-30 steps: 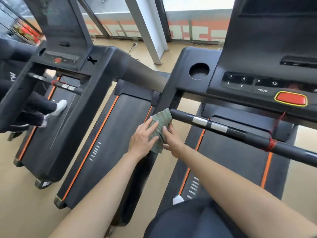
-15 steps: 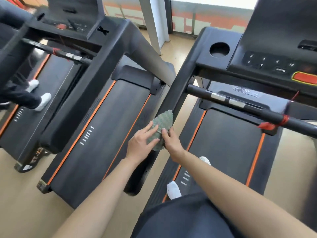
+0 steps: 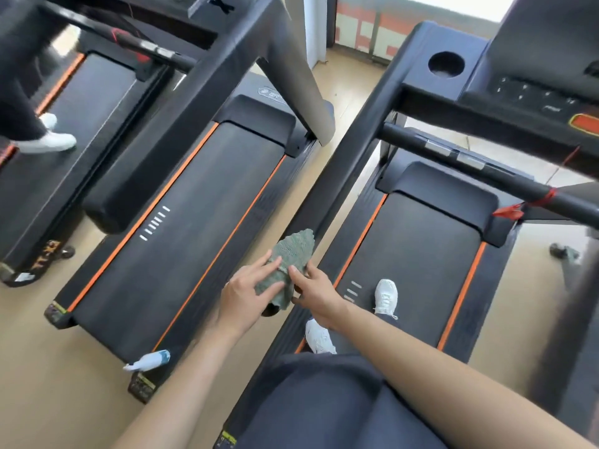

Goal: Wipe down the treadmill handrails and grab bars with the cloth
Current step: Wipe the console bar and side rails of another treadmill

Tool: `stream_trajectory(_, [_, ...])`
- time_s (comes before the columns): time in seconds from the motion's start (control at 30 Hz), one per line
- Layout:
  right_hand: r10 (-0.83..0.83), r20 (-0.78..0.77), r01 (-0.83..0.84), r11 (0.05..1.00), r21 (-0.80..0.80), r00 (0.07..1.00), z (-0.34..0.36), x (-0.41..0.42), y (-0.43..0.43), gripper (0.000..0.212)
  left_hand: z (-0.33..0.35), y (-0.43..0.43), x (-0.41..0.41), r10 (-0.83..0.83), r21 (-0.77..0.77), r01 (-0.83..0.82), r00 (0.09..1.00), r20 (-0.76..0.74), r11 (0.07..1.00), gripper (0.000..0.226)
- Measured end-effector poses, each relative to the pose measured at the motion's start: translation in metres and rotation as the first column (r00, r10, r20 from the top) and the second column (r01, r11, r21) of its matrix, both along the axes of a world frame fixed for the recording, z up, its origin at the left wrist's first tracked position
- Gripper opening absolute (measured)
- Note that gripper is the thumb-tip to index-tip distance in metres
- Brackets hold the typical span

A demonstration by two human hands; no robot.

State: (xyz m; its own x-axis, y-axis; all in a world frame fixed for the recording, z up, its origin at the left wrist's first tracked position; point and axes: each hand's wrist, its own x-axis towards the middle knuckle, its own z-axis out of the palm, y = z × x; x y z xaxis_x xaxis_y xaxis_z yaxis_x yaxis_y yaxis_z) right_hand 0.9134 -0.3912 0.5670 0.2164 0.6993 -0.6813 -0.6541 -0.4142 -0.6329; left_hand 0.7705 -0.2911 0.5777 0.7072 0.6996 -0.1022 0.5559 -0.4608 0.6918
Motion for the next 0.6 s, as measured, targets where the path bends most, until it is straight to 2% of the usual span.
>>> stream_trajectory(0.17, [0.044,-0.152,-0.067,0.986,-0.15,0.987,0.006,-0.025,-0.005,0.017,-0.009,-0.021,-0.032,0.102,0.141,-0.116,0.989,0.105,0.983,0.033])
stream_trajectory(0.23, [0.036,-0.234,-0.083,0.978,-0.192,0.972,0.009,-0.03,-0.008,0.024,-0.014,-0.035,-0.043,0.14,0.186,-0.164,0.981,0.136,0.969,0.027])
stream_trajectory(0.33, [0.026,-0.328,-0.107,0.967,-0.232,0.944,0.014,-0.03,-0.017,0.032,-0.023,-0.061,-0.059,0.186,0.169,-0.214,0.968,0.169,0.962,0.018])
stream_trajectory(0.43, [0.102,-0.333,-0.194,0.947,-0.255,0.937,0.013,-0.025,-0.033,0.025,-0.03,-0.082,-0.065,0.147,0.124,-0.168,0.976,0.161,0.978,0.02])
stream_trajectory(0.5, [0.093,-0.308,-0.189,0.935,-0.299,0.947,0.006,-0.019,-0.044,0.02,-0.031,-0.088,-0.064,0.116,0.116,-0.131,0.986,0.123,0.985,0.022])
stream_trajectory(0.6, [-0.004,-0.276,-0.108,0.916,-0.387,0.961,-0.011,-0.006,-0.054,0.024,-0.023,-0.084,-0.059,0.228,0.113,-0.241,0.966,0.12,0.964,0.024])
